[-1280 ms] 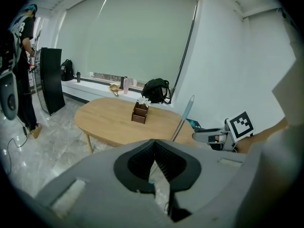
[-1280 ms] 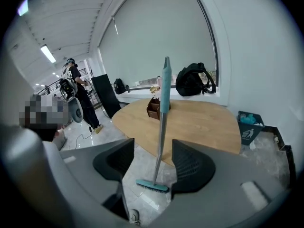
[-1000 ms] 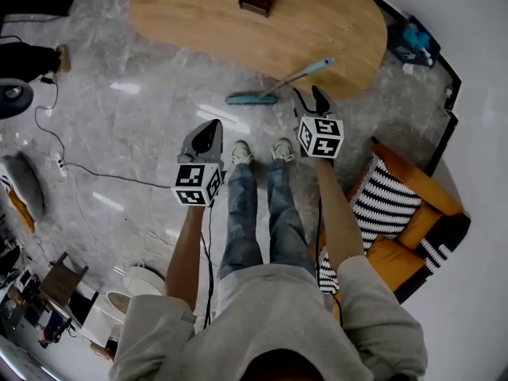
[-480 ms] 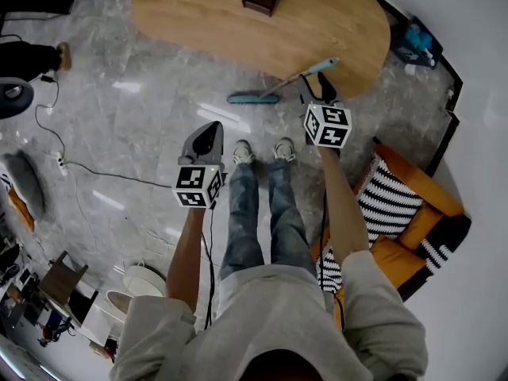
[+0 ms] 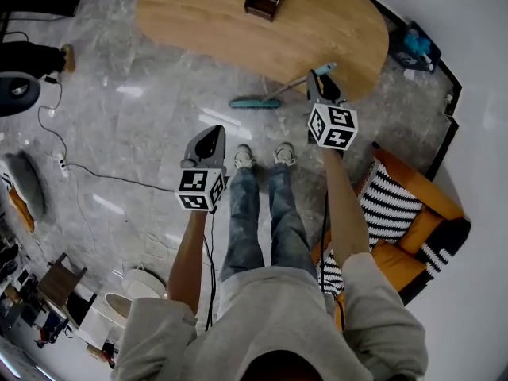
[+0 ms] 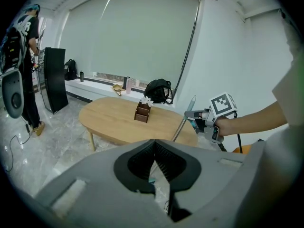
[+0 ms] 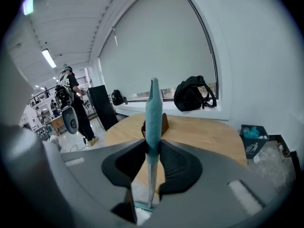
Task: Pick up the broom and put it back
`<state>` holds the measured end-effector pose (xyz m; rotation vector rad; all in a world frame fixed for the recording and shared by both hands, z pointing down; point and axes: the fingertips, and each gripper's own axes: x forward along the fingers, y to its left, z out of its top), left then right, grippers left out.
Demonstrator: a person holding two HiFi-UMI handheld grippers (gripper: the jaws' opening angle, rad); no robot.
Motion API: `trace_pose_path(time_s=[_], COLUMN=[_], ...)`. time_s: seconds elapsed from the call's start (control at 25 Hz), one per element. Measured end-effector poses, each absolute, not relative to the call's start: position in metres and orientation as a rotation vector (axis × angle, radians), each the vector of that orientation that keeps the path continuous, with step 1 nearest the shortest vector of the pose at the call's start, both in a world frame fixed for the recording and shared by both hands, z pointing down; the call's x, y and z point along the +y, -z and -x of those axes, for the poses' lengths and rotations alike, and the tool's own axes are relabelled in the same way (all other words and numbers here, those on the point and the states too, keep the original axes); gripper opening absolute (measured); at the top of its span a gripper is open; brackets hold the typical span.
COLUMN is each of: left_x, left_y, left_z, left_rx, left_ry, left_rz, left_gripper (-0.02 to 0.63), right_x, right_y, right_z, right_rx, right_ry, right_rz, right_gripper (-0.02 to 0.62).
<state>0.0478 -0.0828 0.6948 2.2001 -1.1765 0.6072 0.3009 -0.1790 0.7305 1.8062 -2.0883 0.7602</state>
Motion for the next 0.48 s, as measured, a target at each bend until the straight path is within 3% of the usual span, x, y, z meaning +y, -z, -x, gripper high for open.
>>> trace_pose_path(time_s=[0.48], left_x=[-0.079], left_y=[-0.657], left_z=[-0.040], left_rx=[-1.257], left_ry=[-0.550], left_rz=[-2.220], left_gripper=[0.003], right_x=[-0.143], right_y=[-0.686], right_z=[-0.244], right_rx=[-2.231], right_ry=[-0.629], right_rz=[-1.594], right_gripper=[0.093])
